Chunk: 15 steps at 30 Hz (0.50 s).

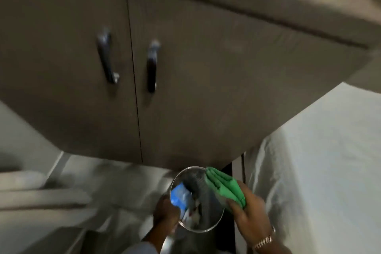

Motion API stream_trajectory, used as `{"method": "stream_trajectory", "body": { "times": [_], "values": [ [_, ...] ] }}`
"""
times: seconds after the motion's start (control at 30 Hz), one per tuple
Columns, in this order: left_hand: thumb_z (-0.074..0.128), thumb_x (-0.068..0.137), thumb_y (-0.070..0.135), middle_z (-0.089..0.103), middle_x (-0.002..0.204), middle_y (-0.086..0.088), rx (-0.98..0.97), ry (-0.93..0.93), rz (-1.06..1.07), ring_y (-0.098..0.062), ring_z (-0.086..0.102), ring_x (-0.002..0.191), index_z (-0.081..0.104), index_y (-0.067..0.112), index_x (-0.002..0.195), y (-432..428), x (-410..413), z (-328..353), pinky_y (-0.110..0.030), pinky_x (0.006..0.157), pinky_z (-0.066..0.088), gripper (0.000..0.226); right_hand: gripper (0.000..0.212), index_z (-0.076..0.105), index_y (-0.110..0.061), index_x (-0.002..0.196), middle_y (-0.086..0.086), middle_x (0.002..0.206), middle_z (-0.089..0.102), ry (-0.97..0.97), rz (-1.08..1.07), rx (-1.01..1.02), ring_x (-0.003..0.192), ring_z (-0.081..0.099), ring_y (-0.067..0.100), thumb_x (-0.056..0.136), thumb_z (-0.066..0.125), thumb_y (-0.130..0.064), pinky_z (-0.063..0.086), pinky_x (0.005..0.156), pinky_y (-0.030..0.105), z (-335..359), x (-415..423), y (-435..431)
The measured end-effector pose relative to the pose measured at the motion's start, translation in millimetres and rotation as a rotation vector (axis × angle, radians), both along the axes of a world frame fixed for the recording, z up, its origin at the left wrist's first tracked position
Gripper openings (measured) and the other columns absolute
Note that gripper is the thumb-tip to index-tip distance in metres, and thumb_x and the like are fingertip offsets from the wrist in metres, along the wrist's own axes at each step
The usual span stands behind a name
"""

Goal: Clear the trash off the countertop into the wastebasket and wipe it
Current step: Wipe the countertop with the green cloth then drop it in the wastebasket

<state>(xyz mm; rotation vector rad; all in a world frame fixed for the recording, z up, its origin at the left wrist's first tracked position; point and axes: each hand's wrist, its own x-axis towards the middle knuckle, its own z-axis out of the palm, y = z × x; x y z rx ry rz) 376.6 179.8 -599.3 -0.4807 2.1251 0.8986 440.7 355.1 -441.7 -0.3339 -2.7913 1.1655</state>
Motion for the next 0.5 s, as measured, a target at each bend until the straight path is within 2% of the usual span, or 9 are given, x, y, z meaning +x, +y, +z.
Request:
{"method": "stream_trajectory", "body": {
  "times": [0.07,0.17,0.23,0.3,0.33,0.4,0.43,0.5],
  "values": [
    [0.055,0.082,0.021,0.071,0.117,-0.012,0.016,-0.018,0.034,-0.029,0.068,0.107,0.061,0.013,0.116,-17.3,-5.7,59.8,-0.032,0.089,0.055,0.036,0.051,0.060,-0.022,0.121,-0.011,0.122,0.067,0.096,0.049,-0.064,0.114,0.061,0.002,0.079,0.068,0.005,0.045,0.096,0.013,80.1,-14.0,-4.1],
    [0.057,0.082,0.015,0.069,0.119,-0.016,0.056,-0.007,0.124,-0.030,0.066,0.110,0.063,0.010,0.118,-47.5,-11.2,164.4,-0.036,0.095,0.054,0.038,0.048,0.058,-0.019,0.126,-0.008,0.130,0.064,0.209,0.165,-0.147,0.121,0.058,0.007,0.081,0.063,-0.003,0.043,0.101,0.015,214.1,-33.8,-11.9],
    [0.059,0.079,0.011,0.070,0.114,-0.019,0.105,0.024,0.176,-0.031,0.067,0.107,0.067,0.006,0.115,-63.4,-11.0,239.9,-0.039,0.096,0.054,0.037,0.053,0.056,-0.022,0.129,-0.009,0.130,0.063,0.384,0.208,0.004,0.116,0.059,0.004,0.079,0.056,-0.004,0.041,0.098,0.011,297.2,-54.9,-5.8],
    [0.062,0.081,0.013,0.073,0.103,-0.018,0.111,0.055,0.170,-0.030,0.070,0.098,0.071,0.006,0.103,-73.9,-6.7,308.2,-0.038,0.089,0.057,0.025,0.064,0.053,-0.024,0.130,-0.003,0.123,0.065,0.482,0.115,0.224,0.107,0.061,0.011,0.069,0.051,-0.001,0.040,0.094,0.013,357.2,-91.2,13.9],
    [0.061,0.083,0.015,0.075,0.090,-0.016,0.098,0.084,0.171,-0.028,0.072,0.088,0.071,0.006,0.091,-77.1,-6.6,334.3,-0.035,0.081,0.059,0.015,0.068,0.052,-0.023,0.130,0.004,0.124,0.065,0.473,0.047,0.277,0.109,0.060,0.019,0.067,0.052,0.002,0.041,0.095,0.021,373.7,-116.4,26.9],
    [0.059,0.087,0.014,0.069,0.058,-0.008,0.113,0.130,0.215,-0.020,0.069,0.056,0.067,0.007,0.069,-79.9,-12.5,374.4,-0.028,0.055,0.056,0.021,0.068,0.051,-0.023,0.132,0.014,0.129,0.061,0.318,-0.075,0.307,0.115,0.056,0.034,0.072,0.054,0.008,0.042,0.101,0.036,391.0,-171.3,58.3],
    [0.058,0.089,0.013,0.064,0.048,-0.005,0.126,0.130,0.238,-0.016,0.064,0.043,0.066,0.005,0.068,-80.1,-16.3,385.9,-0.023,0.043,0.052,0.024,0.064,0.051,-0.022,0.131,0.016,0.129,0.060,0.205,-0.121,0.296,0.116,0.054,0.039,0.075,0.053,0.007,0.042,0.104,0.042,390.0,-196.9,72.5],
    [0.056,0.090,0.013,0.066,0.049,-0.009,0.146,0.117,0.251,-0.017,0.062,0.037,0.067,-0.001,0.080,-82.8,-26.3,398.0,-0.022,0.037,0.050,0.021,0.053,0.055,-0.020,0.127,0.018,0.129,0.061,0.043,-0.200,0.256,0.117,0.052,0.042,0.078,0.054,0.001,0.039,0.107,0.049,384.0,-232.8,80.7]
  ]
}}
